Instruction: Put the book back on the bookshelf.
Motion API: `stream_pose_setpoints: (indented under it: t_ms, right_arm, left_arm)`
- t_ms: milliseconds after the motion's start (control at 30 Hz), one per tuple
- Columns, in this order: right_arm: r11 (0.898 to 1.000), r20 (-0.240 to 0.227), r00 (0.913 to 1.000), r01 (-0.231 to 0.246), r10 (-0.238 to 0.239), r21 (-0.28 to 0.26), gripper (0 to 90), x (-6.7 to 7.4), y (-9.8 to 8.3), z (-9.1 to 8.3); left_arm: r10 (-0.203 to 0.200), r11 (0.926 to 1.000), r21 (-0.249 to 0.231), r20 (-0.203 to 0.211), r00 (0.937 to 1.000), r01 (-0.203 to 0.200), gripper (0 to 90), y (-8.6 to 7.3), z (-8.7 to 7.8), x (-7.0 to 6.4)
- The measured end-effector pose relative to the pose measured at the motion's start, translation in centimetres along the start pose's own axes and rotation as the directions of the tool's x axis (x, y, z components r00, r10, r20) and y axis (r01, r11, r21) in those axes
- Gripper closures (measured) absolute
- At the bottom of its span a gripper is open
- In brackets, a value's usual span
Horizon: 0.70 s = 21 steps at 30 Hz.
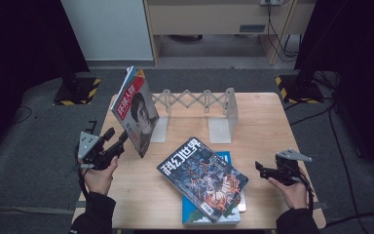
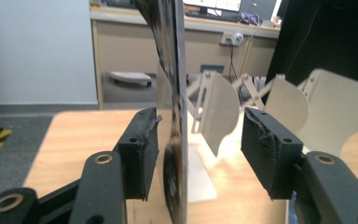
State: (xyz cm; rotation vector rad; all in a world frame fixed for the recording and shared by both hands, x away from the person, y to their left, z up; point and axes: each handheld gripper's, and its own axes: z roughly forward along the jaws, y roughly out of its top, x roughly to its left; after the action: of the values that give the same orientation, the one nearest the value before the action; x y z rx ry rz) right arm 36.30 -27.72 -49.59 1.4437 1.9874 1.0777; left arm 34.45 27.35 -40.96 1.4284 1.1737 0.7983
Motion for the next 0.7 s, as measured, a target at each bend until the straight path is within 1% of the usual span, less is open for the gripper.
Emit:
stream_pose_setpoints:
  t_ms: [33, 100, 233, 267, 300, 400, 467, 500, 567, 633, 700]
  right_arm:
    - [1.000, -0.002, 1.0000, 0.001, -0.001, -0.001, 14.0, 0.1, 0.0, 0.0]
    - [1.000, -0.013, 0.9999, 0.008, -0.008, -0.009, 15.2, 0.2, 0.1, -0.1]
    - [0.999, -0.032, 0.9992, 0.024, -0.025, -0.025, 17.0, 0.6, 0.1, -0.2]
    - [0.999, -0.030, 0.9992, 0.027, -0.028, -0.031, 17.1, 0.7, 0.1, -0.2]
    - [0.999, -0.030, 0.9987, 0.039, -0.040, -0.032, 17.4, 0.8, 0.1, -0.2]
    - [0.997, -0.025, 0.9980, 0.057, -0.058, -0.044, 17.5, 1.1, 0.1, -0.3]
    - [0.995, -0.032, 0.9967, 0.073, -0.075, -0.070, 19.3, 1.3, 0.1, -0.2]
    - [0.995, -0.050, 0.9961, 0.069, -0.073, -0.077, 21.0, 1.4, 0.1, -0.2]
    - [0.996, -0.064, 0.9953, 0.069, -0.073, -0.063, 20.9, 1.6, 0.1, -0.2]
    - [0.995, -0.067, 0.9947, 0.074, -0.078, -0.062, 21.1, 1.8, 0.1, -0.1]
    - [0.995, -0.072, 0.9939, 0.079, -0.083, -0.063, 21.9, 2.0, 0.2, -0.2]
  left_arm:
    - [0.004, 0.9998, 0.020, 0.002, 1.0000, -0.004, 44.8, -0.3, 0.1, 0.0]
    - [0.005, 0.9995, 0.033, 0.012, 0.9999, -0.005, 43.7, -0.9, 0.1, -0.1]
    - [-0.016, 0.9978, 0.065, 0.038, 0.9992, 0.013, 40.7, -2.3, -0.2, -0.5]
    - [-0.016, 0.9971, 0.074, 0.042, 0.9990, 0.013, 39.5, -2.6, -0.2, -0.5]
    - [-0.013, 0.9967, 0.081, 0.044, 0.9990, 0.010, 38.5, -3.0, -0.2, -0.6]
    - [-0.005, 0.9950, 0.100, 0.054, 0.9985, 0.000, 35.2, -4.0, -0.1, -0.7]
    - [0.001, 0.9941, 0.108, 0.061, 0.9982, -0.008, 33.1, -4.6, 0.1, -0.8]
    - [0.002, 0.9933, 0.115, 0.065, 0.9979, -0.009, 31.7, -4.9, 0.2, -0.8]
    - [-0.014, 0.9918, 0.128, 0.078, 0.9968, 0.004, 28.5, -5.4, 0.5, -0.9]
    - [-0.024, 0.9903, 0.138, 0.094, 0.9953, 0.011, 27.5, -5.7, 0.7, -1.1]
    - [-0.019, 0.9879, 0.155, 0.110, 0.9937, 0.001, 26.2, -6.2, 0.9, -1.3]
